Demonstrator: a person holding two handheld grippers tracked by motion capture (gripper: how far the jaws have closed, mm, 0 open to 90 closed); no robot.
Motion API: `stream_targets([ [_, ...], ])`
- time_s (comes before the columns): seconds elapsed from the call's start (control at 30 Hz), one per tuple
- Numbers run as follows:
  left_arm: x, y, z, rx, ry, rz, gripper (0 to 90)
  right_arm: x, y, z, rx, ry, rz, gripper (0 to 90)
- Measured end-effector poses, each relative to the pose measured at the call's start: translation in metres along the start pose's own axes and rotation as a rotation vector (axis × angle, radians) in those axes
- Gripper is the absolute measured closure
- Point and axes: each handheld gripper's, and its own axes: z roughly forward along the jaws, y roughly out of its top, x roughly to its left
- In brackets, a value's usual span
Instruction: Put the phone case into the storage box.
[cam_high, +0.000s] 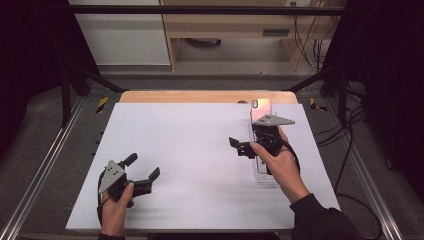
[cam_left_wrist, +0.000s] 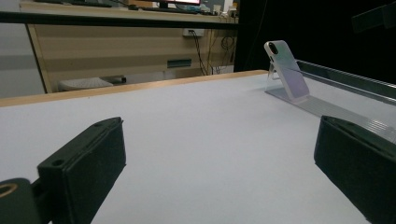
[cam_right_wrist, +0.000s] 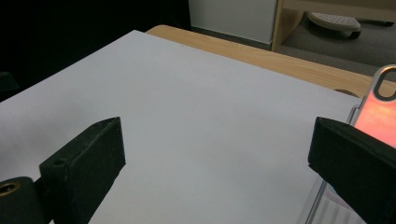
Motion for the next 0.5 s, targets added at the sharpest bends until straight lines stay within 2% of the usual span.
stream_targets([
  [0.17, -0.004, 0.001, -0.002, 0.006, -0.002, 0.014, 1.4, -0.003, -0.004, -0.010, -0.005, -0.014, -0.007, 4.1],
  [0.5, -0.007, 0.000, -0.007, 0.030, 0.006, 0.037, 1.2, -0.019, -0.019, -0.033, -0.036, -0.030, 0.034, 4.0],
])
